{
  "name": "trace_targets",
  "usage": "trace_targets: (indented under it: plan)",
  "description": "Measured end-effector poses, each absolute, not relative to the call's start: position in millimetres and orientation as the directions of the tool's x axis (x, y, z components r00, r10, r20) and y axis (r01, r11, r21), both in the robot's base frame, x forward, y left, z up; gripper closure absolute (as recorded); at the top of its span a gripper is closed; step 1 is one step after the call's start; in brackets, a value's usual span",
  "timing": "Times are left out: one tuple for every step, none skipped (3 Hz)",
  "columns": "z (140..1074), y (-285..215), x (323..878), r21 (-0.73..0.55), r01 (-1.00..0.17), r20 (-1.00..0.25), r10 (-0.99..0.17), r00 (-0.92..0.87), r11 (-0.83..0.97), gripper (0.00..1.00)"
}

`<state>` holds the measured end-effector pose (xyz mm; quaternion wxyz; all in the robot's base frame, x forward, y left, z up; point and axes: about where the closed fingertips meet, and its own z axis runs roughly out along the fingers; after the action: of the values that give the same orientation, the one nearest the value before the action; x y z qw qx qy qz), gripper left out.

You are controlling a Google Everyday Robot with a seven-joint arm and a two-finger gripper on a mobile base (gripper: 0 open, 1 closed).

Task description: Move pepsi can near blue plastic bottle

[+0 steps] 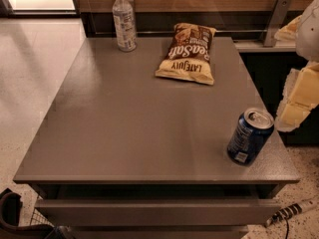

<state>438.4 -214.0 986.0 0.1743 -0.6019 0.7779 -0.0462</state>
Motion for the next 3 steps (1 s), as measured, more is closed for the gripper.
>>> trace_targets:
  plan:
    - [986, -215, 438, -0.282, -0.920, -0.226, -0.951, -0.213, 0.273, 0.00]
    - [981, -228, 433, -0.283, -0.910, -0.398, -0.900, -0.175, 0.303, 0.00]
    - [963, -265, 429, -0.322, -0.877, -0.536, -0.832, -0.143, 0.357, 0.00]
